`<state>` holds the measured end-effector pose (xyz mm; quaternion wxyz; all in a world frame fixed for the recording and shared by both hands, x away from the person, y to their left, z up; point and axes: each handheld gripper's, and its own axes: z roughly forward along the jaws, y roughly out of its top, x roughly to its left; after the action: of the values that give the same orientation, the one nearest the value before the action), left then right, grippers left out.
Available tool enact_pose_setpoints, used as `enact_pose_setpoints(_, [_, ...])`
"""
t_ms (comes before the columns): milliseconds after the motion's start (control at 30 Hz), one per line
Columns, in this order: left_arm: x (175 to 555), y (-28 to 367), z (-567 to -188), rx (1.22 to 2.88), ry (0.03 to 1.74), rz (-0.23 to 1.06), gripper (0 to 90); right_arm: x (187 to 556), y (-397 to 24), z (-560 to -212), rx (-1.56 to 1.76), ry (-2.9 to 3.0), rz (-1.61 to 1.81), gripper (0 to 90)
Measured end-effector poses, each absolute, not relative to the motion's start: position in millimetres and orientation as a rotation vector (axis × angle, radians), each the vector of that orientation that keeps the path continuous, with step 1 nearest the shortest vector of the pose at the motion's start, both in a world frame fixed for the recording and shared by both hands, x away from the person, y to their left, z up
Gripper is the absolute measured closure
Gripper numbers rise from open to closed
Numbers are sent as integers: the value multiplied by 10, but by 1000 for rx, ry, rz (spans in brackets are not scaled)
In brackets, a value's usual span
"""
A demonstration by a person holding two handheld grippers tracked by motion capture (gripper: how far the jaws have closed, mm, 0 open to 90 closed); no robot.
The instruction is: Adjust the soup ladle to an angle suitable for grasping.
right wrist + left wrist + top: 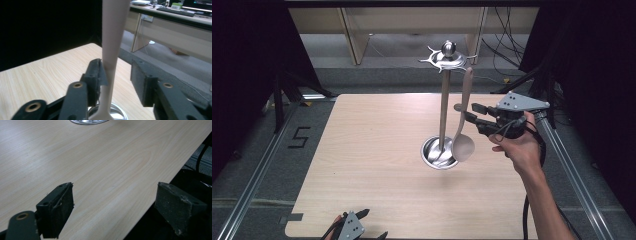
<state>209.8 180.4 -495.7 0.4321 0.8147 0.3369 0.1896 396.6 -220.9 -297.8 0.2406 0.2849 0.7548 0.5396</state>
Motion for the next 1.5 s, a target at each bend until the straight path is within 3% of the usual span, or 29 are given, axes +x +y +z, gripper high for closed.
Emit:
enact_pose_setpoints(200, [2105, 1788, -4956, 2016, 820, 475, 147, 3871, -2342, -3081, 858, 2029, 1511, 488])
enact_pose_setpoints(567, [2111, 1800, -4964, 2052, 836, 471, 147, 3739, -2434, -3301, 885, 2032, 1551, 417])
enact_pose_setpoints(1500, [2087, 1800, -4955, 2035, 819, 476, 147, 3560, -2687, -3796, 961, 2168, 1400, 378])
